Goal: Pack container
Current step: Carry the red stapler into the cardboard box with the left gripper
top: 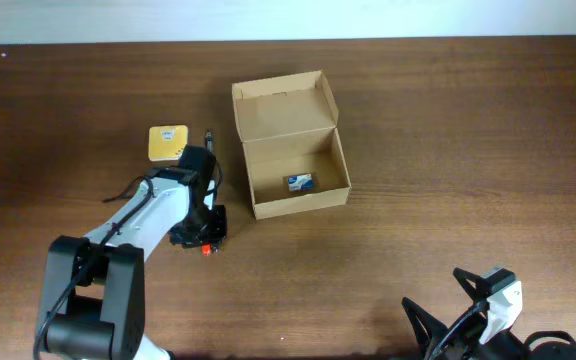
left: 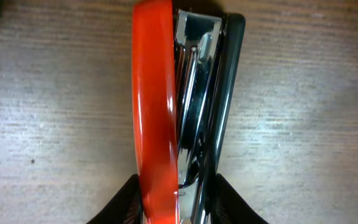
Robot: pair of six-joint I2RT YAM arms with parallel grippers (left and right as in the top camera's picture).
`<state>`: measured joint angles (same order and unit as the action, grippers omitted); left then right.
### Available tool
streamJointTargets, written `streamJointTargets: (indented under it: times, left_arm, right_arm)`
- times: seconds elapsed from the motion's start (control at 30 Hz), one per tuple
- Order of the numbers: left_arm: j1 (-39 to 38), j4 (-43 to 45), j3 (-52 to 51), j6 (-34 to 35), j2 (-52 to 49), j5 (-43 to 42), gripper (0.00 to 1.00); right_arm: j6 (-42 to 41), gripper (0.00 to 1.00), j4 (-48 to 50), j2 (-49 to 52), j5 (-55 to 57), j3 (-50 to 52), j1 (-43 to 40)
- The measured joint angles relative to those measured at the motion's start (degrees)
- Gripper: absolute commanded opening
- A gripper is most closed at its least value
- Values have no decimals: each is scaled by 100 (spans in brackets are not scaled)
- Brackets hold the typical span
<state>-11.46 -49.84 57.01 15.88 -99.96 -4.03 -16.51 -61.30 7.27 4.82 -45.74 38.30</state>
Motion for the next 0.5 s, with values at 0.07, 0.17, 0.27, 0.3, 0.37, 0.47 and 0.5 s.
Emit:
streamJointTargets:
  times: [0.07, 0.17, 0.27, 0.3, 0.37, 0.47, 0.5]
  left_arm:
    - [0, -107, 68, 0, -2, 0, 2]
    - [0, -256, 243, 0, -2, 0, 2]
    - [0, -444, 498, 0, -2, 0, 2]
    - [0, -503, 595, 0, -2, 0, 2]
    - [0, -634, 789, 0, -2, 0, 2]
    - [0, -844, 1121, 0, -2, 0, 2]
    - [0, -909, 1226, 0, -2, 0, 2]
  right_arm:
    - [0, 99, -2, 0, -2, 0, 0]
    - [-2, 99, -2, 0, 0, 0, 0]
    - [0, 99, -2, 0, -2, 0, 0]
    - [-2, 99, 2, 0, -2, 0, 0]
    - [-4, 99, -2, 0, -2, 0, 0]
    - [2, 99, -2, 0, 0, 0, 0]
    - [-2, 99, 0, 0, 0, 0, 0]
